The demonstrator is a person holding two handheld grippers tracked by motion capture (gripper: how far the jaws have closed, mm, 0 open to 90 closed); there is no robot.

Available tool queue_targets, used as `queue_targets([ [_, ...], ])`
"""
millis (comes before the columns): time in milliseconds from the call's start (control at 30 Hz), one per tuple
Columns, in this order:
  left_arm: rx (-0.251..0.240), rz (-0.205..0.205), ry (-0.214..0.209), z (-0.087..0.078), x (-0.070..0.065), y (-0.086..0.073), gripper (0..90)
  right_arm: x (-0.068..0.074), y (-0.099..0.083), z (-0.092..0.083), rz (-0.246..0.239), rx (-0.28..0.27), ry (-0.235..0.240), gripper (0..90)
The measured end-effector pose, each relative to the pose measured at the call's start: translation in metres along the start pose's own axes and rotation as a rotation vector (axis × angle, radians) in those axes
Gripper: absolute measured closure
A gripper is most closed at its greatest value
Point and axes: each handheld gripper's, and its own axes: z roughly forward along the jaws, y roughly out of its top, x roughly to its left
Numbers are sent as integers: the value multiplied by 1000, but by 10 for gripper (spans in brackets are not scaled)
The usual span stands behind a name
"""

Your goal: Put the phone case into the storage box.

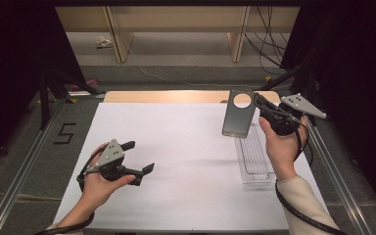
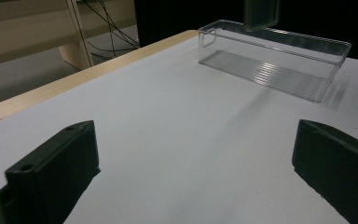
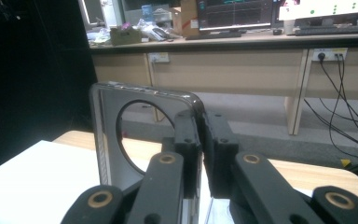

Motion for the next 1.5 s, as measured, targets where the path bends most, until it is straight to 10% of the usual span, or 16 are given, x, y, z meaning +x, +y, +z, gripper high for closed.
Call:
queue_targets([
  [1500, 1, -3, 2, 0, 1, 0, 0, -21, 3, -4, -8, -17, -66, 854],
])
